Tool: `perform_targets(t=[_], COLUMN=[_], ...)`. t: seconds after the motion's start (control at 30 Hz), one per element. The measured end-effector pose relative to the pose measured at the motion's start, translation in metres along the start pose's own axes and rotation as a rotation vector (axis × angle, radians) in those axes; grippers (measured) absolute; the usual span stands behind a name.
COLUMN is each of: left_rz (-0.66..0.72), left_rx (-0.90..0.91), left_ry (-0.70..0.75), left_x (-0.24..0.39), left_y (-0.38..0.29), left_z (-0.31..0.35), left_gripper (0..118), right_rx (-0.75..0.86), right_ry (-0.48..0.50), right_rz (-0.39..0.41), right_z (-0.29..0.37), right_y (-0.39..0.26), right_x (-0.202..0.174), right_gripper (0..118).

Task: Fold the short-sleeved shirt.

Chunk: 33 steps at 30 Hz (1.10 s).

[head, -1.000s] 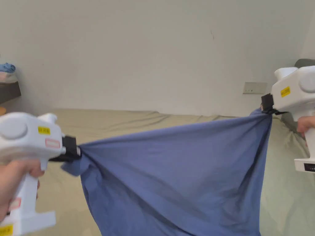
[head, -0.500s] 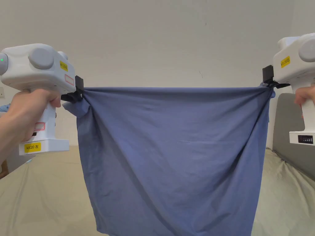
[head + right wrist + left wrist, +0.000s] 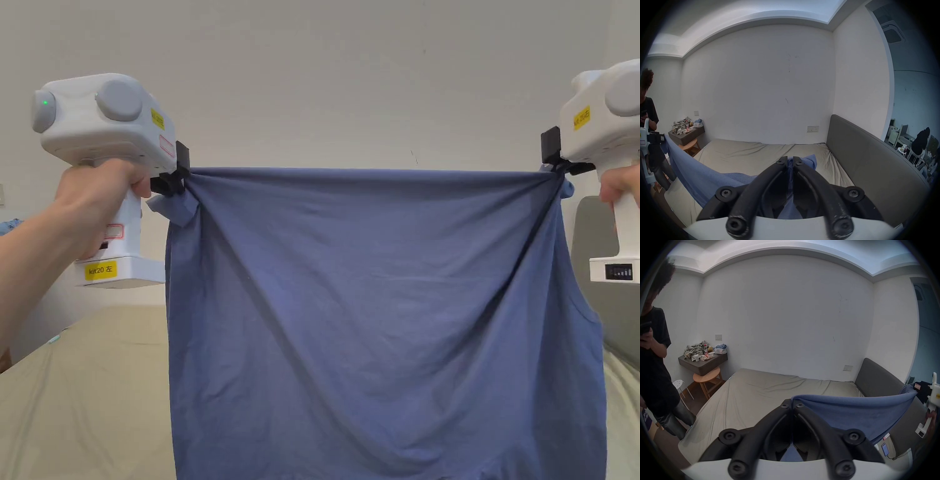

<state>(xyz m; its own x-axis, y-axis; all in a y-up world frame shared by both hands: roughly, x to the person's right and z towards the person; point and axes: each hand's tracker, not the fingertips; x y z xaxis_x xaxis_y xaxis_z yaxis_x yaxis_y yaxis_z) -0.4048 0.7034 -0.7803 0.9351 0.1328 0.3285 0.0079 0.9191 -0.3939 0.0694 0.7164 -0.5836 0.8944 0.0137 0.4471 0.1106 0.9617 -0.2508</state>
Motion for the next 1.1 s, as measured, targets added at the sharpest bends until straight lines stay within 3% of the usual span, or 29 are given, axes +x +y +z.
perform_targets(t=[0.63,0.77,0.93,1.1], left_rz=[0.003,0.025,-0.02,-0.046], left_rx=[0.025,0.034,-0.015,-0.14], left_ry=[0.056,0.076,0.106,0.118], left_x=[0.021,0.017,0.009,-0.007], left_y=[0.006,-0.004,-0.04,-0.106], left_z=[-0.143,-0.165,-0.188,-0.209], left_gripper=[0,0,0,0], right_rx=[-0.022,-0.026,-0.077,-0.177], right_ry=[-0.058,-0.049,-0.037,0.007], right_rz=[0.114,0.105,0.14,0.119], right_z=[-0.135,-0.161,-0.184,-0.201], right_y=[0.003,-0.008,-0.046,-0.118], right_x=[-0.018,-0.026,-0.037,-0.038], right_gripper=[3,3,3,3])
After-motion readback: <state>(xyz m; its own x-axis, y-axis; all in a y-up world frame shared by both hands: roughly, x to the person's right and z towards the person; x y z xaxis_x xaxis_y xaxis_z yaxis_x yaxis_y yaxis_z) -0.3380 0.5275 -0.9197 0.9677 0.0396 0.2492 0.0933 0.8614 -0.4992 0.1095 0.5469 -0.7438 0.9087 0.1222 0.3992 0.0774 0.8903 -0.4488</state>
